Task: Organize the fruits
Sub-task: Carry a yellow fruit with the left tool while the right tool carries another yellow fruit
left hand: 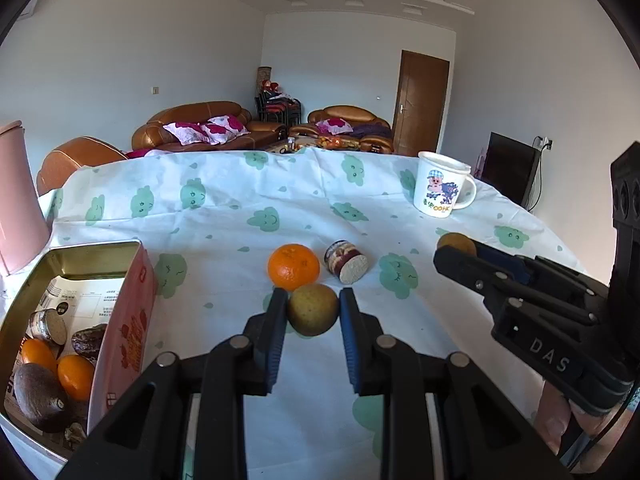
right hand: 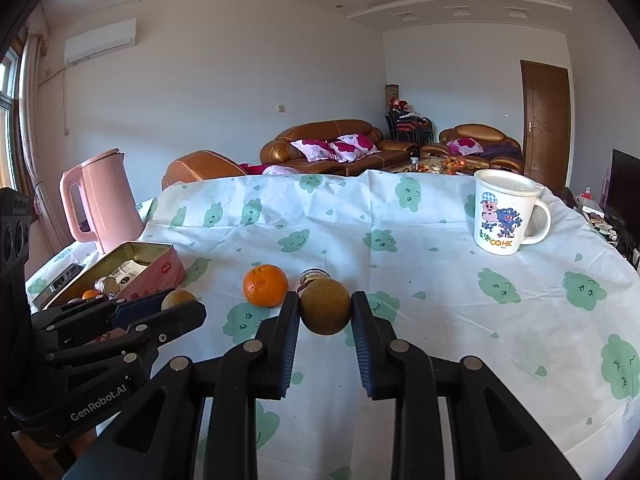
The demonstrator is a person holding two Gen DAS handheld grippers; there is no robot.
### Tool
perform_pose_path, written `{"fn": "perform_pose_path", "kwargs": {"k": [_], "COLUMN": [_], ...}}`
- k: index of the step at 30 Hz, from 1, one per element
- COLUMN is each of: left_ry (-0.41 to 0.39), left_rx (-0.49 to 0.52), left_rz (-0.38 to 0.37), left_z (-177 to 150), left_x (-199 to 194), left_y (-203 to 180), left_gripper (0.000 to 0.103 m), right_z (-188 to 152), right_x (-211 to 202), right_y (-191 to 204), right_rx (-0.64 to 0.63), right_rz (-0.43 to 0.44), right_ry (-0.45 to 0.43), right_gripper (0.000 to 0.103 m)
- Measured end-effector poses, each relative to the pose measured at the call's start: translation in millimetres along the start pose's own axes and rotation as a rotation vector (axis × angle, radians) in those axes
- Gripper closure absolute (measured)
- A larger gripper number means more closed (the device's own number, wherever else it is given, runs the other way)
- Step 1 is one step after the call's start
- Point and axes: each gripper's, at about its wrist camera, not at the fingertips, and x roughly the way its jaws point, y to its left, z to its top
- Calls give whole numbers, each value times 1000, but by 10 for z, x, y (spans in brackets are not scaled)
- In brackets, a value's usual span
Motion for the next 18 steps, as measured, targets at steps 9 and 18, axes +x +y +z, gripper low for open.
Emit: {"fn": "perform_pose_path", "kwargs": {"k": [9,18], "left_ry": [-55,-87], "left_rx": [12,26], "left_rz": [28,35], "left_z": [-4,-5], "left_x": [-100,-157], "left_y": [-25,-49], "left_gripper": [76,76], "right_z": [-9,-14], "right_x": [-106,-159], "right_y": [66,124], "right_rx": [-30,-60], "right_rz": [-15,-31], "right_ry": [-56,-87], "right_gripper": [75,75]}}
